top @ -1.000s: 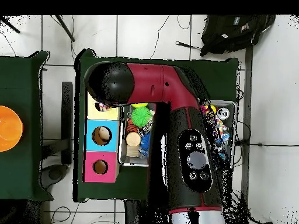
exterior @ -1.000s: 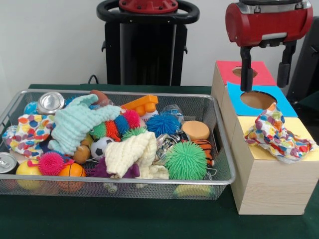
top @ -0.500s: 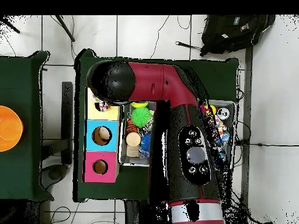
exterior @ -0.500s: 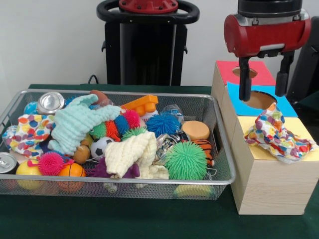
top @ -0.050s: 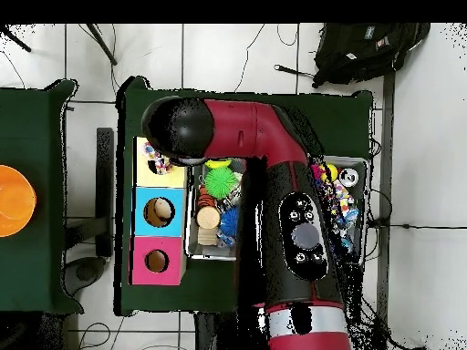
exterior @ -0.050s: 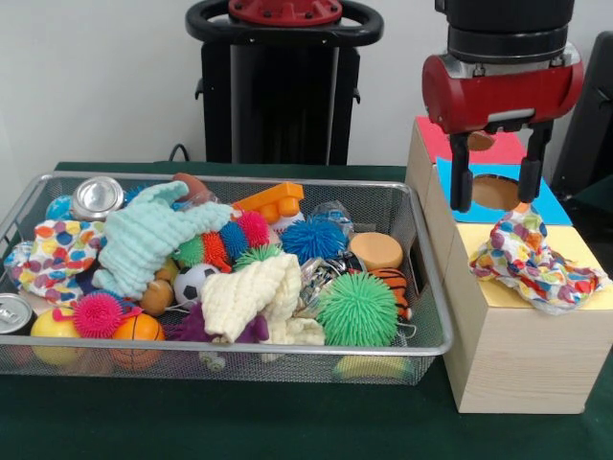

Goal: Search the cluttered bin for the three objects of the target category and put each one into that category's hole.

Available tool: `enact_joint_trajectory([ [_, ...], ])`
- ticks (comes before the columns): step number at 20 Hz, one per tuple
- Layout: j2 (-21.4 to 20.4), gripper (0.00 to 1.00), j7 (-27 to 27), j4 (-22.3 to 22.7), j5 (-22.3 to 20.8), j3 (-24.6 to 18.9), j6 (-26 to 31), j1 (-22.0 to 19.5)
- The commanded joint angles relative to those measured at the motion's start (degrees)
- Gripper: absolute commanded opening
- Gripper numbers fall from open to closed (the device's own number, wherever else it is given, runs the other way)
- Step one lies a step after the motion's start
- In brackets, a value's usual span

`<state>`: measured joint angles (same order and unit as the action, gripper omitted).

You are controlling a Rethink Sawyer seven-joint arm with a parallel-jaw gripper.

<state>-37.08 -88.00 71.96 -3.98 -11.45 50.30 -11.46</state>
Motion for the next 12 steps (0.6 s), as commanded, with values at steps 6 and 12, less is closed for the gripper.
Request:
enact_joint_trajectory([
  [6,2.7,1.0,-3.3,4.9,0.0,-3.3,-5.5,-2.0],
  [12,2.5,1.0,-4.0,7.8,0.8,-3.8,-8.0,-2.1],
])
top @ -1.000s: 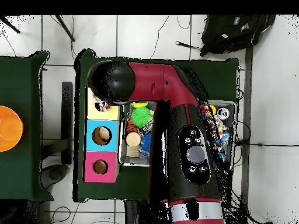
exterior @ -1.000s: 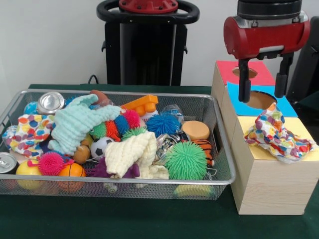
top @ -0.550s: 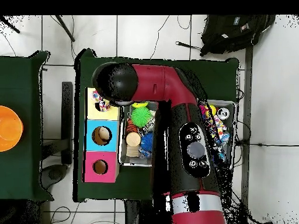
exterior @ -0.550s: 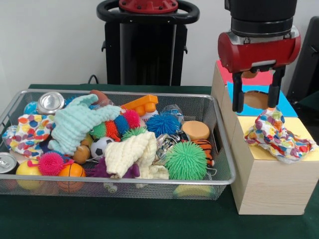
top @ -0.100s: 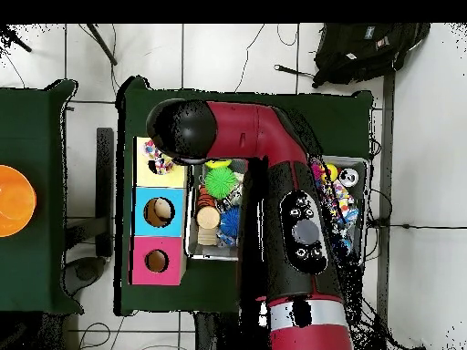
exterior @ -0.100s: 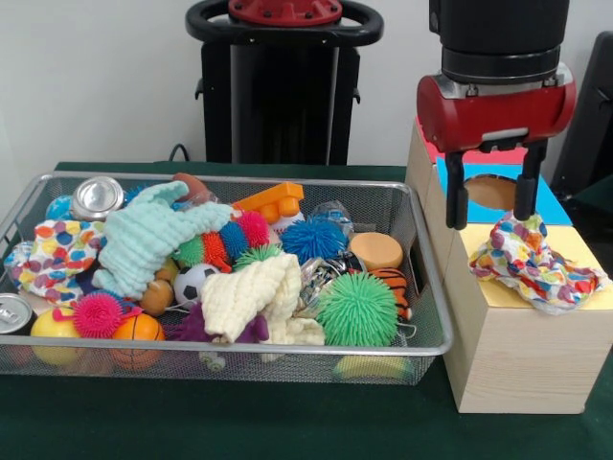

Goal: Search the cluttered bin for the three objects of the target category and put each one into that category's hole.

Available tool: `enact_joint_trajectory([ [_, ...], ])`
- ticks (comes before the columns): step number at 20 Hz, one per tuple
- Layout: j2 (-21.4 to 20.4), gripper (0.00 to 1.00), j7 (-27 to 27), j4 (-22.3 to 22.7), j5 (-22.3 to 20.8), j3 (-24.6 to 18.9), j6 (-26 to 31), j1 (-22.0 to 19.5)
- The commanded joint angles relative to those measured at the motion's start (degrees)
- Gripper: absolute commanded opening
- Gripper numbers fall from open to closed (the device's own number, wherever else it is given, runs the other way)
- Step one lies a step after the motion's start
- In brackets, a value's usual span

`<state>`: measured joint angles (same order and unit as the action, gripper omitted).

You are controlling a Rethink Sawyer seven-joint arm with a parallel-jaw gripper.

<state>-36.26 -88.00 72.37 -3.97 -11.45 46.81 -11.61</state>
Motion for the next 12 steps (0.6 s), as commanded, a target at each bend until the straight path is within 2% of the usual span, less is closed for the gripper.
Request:
enact_joint_trajectory([
  [1,1.7,1.0,-4.2,7.7,0.9,-3.9,-4.9,-1.9],
  [12,2.0,1.0,-4.4,9.1,1.9,-4.4,-5.5,-1.7],
])
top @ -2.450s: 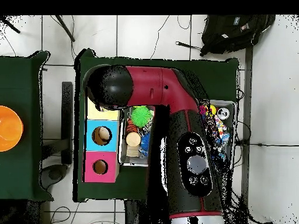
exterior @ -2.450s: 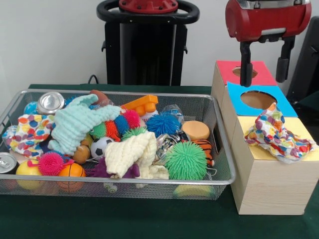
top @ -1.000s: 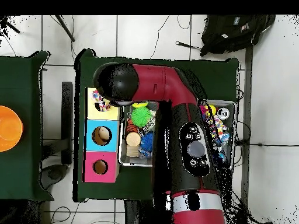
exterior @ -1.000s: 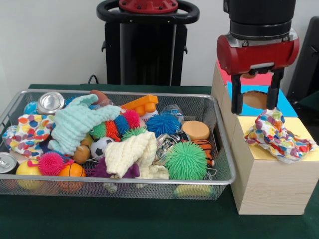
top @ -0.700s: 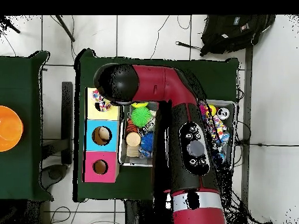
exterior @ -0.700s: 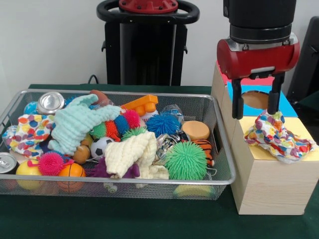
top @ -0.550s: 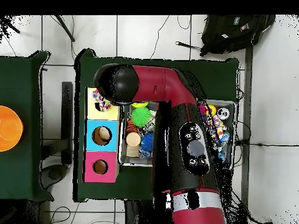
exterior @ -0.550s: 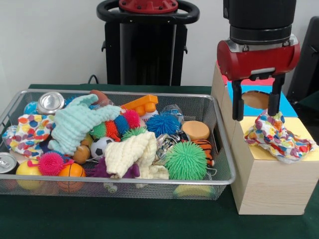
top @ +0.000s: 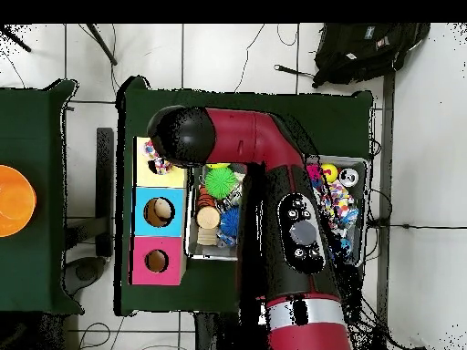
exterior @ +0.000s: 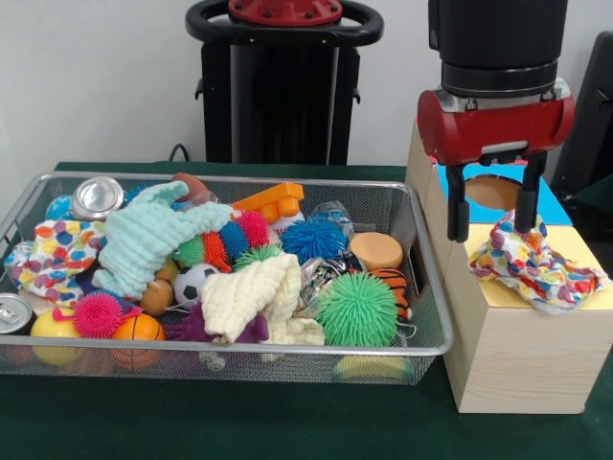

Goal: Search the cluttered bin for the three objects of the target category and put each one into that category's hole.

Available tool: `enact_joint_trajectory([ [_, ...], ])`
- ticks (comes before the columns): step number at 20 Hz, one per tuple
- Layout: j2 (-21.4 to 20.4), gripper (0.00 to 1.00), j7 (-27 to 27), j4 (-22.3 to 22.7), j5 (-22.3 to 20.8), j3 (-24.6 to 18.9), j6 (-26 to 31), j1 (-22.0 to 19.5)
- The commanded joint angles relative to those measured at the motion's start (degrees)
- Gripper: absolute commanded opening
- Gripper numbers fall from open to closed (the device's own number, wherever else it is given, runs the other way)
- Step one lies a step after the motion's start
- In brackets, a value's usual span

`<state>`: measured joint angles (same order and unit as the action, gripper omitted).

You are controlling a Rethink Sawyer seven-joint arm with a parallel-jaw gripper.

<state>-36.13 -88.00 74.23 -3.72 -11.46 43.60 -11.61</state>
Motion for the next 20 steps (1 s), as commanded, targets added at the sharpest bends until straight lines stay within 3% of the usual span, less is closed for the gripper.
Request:
enact_joint_trajectory([
  [1,2.0,1.0,-4.3,7.1,1.7,-4.5,-2.2,-1.7],
  [20,3.3,1.0,-5.3,10.8,3.3,-6.5,-6.0,-1.7],
])
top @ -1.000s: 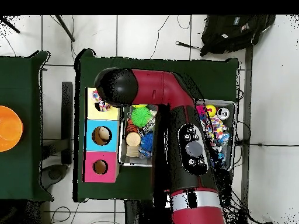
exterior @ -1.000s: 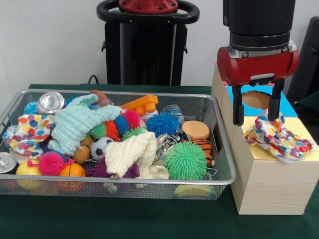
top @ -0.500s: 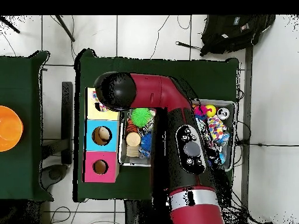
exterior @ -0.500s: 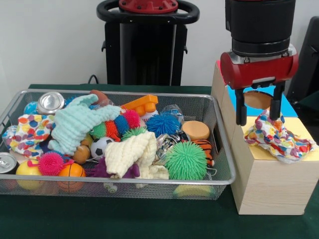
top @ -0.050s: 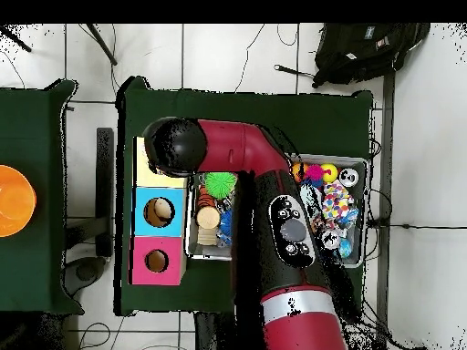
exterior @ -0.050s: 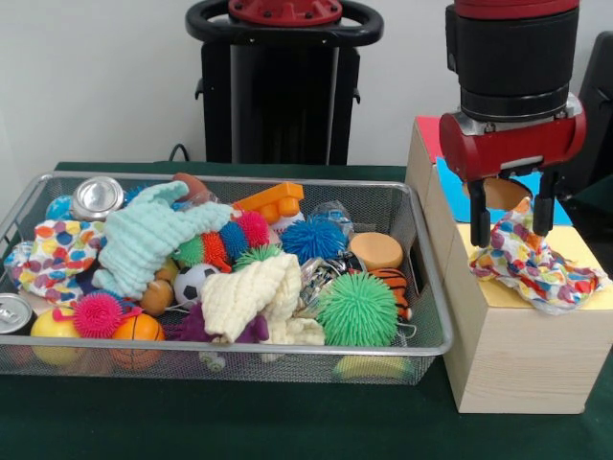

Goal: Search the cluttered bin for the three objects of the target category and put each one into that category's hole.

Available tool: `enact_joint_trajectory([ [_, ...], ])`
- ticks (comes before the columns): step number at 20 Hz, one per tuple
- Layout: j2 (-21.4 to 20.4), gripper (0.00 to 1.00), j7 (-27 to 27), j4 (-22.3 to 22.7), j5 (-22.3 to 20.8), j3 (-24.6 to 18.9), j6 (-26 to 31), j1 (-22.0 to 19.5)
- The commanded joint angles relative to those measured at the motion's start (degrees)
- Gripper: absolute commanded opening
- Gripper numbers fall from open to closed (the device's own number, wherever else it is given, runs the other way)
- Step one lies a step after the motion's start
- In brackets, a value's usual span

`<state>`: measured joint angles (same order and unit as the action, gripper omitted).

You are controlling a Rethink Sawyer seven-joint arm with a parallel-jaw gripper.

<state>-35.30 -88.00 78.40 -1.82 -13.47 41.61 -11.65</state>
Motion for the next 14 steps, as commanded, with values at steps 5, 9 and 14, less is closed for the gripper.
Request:
enact_joint_trajectory([
  [5,2.5,1.0,-5.4,7.1,1.2,-4.4,-4.9,-1.4],
  [9,2.3,1.0,-5.1,7.9,1.0,-4.5,-5.7,-1.6],
  [14,2.9,1.0,-4.9,7.7,0.6,-4.4,-6.5,-1.7],
])
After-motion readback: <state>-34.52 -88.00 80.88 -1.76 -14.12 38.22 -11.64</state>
